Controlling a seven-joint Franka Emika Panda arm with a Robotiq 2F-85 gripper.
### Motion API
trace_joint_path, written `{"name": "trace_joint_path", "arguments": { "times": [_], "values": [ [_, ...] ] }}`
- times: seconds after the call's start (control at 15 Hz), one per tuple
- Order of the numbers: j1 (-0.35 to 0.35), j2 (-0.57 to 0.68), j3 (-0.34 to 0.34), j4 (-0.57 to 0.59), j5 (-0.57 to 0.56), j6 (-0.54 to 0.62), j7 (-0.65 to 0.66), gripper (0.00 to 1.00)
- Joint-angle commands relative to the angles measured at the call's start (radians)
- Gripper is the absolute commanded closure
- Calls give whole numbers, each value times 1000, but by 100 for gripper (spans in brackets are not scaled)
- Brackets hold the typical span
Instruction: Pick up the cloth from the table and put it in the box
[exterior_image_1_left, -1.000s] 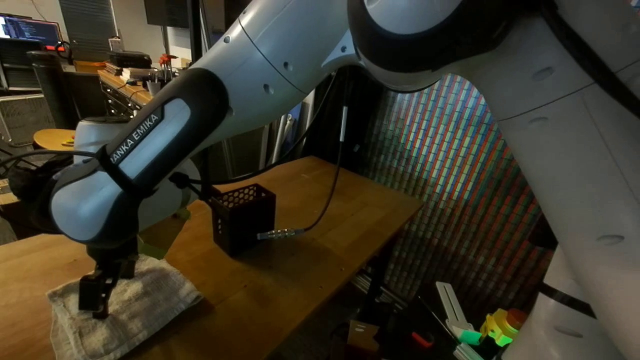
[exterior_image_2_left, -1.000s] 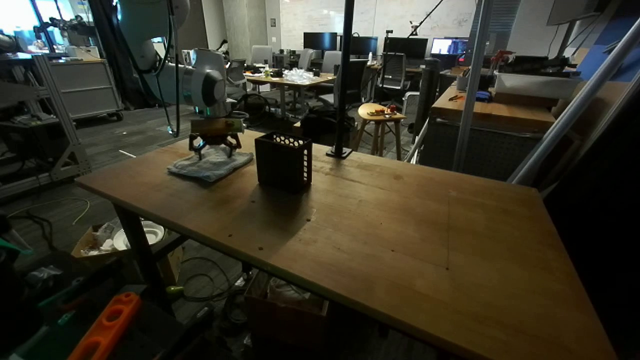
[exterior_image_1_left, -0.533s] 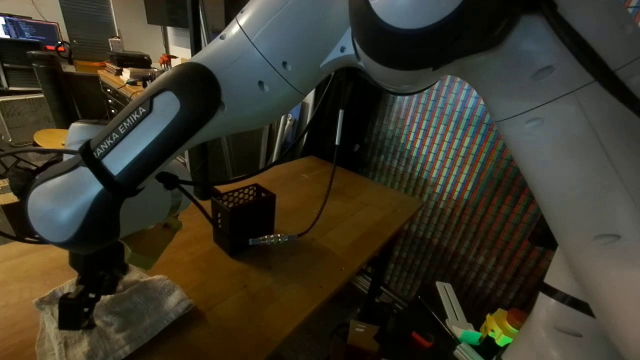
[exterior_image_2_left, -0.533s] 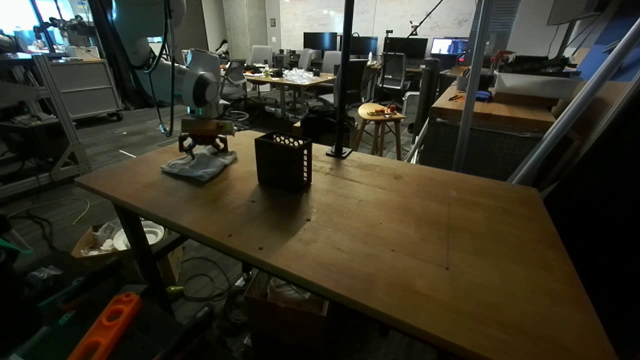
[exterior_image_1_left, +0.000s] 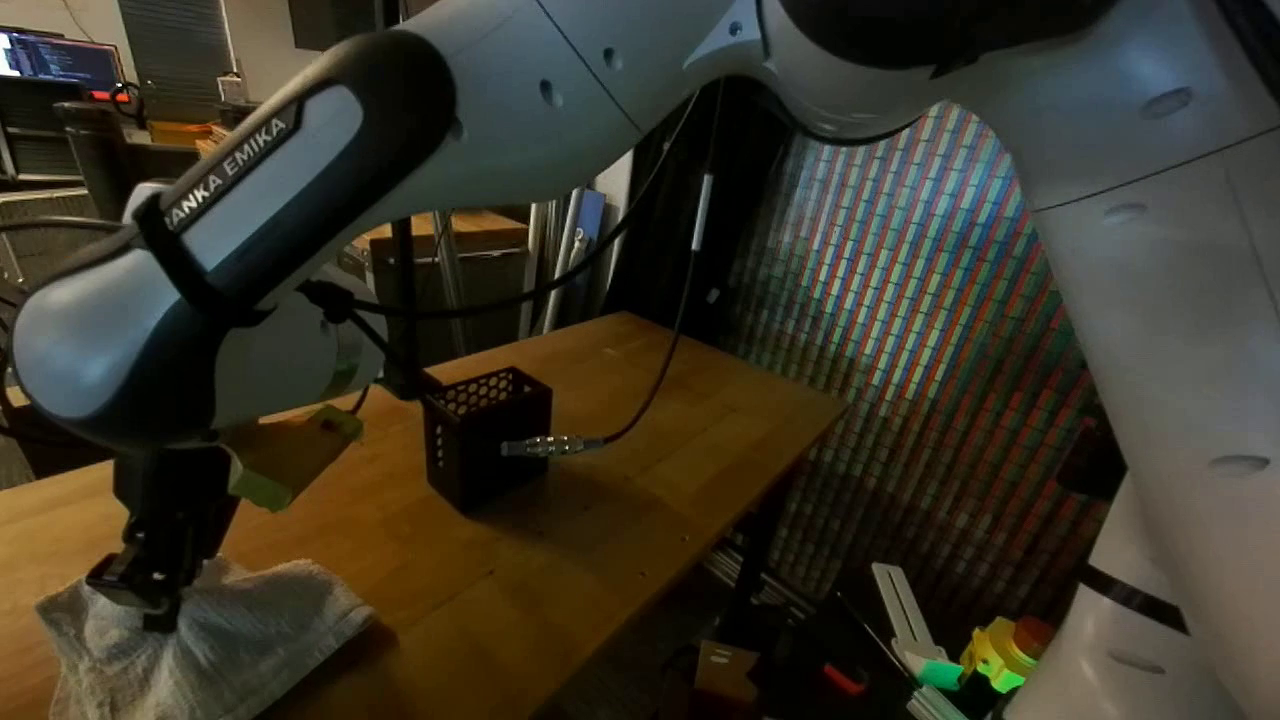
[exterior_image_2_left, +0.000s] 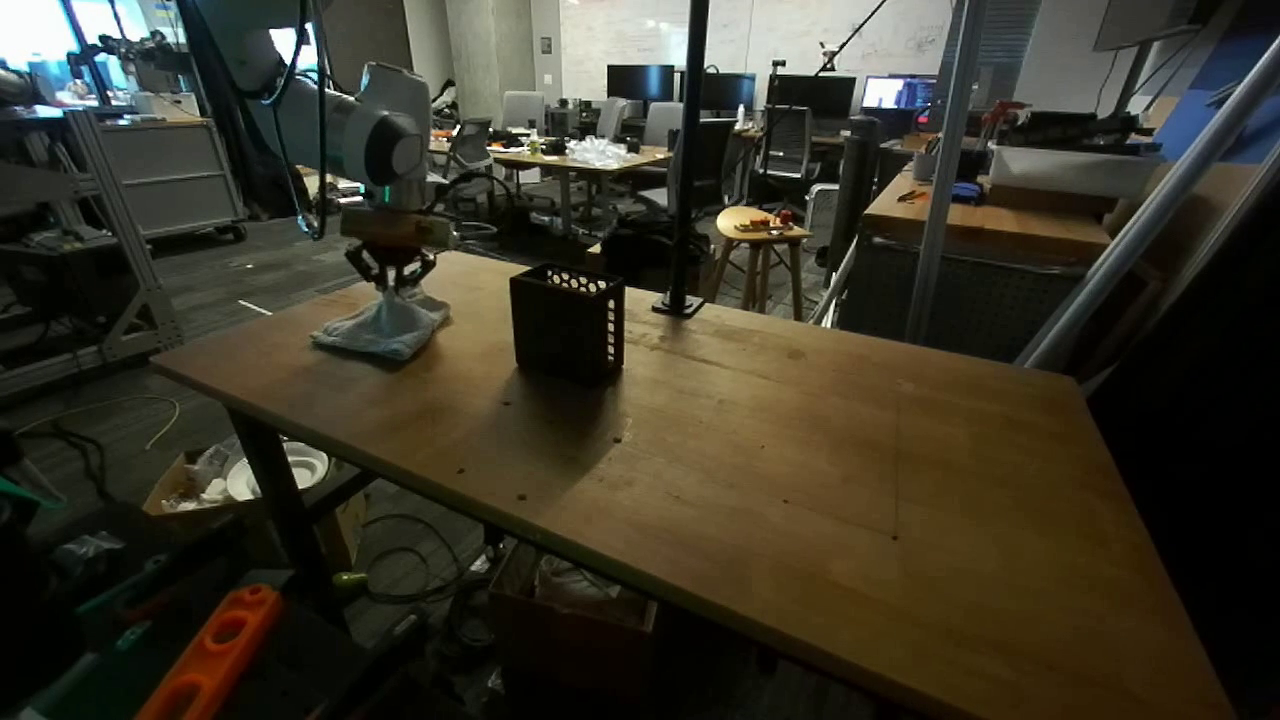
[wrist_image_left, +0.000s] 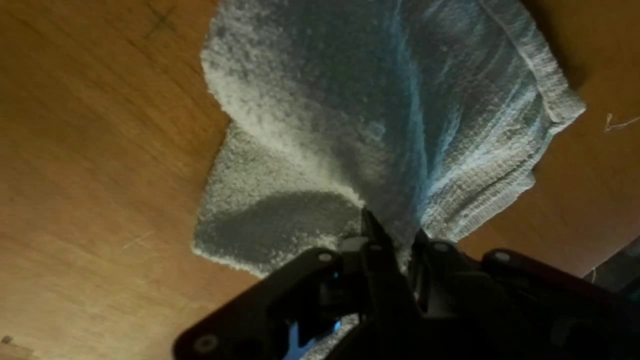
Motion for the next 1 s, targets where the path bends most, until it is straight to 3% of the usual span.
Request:
{"name": "trace_joint_path", "arguments": {
  "times": [0.0, 0.2, 0.53, 0.93],
  "values": [
    [-6, -123, -7, -64, 31, -28, 36, 97],
    [4, -192, -31, -85, 26, -40, 82, 97],
    [21, -348, -134, -146, -36, -39, 227, 97],
    [28, -500, -285, -188, -241, -92, 485, 97]
  ]
}}
